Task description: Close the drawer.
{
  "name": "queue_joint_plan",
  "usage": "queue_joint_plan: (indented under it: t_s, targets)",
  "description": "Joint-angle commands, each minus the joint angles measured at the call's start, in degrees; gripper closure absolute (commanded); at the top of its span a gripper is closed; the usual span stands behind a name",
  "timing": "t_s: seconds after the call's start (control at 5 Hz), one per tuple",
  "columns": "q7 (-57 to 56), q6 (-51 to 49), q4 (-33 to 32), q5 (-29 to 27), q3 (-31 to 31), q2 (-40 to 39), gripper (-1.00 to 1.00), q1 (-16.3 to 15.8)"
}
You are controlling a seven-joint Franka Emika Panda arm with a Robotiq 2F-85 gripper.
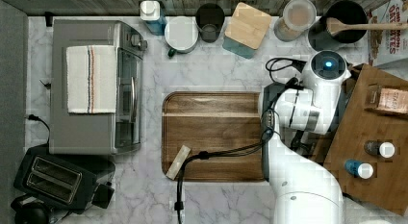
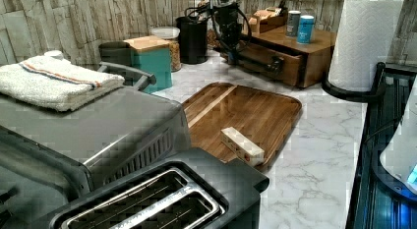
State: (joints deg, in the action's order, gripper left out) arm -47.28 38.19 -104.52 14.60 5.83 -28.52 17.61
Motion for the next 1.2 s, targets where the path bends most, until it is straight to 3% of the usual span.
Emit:
queue_joint_plan:
  t_s: [0.2,1.2]
  targets:
    - [-10.13,-1.42,11.05,2.42,12.45,-3.19,1.00,13.61]
    - [-10.17,-1.40,11.05,2.30,12.61,-3.23,1.00,13.46]
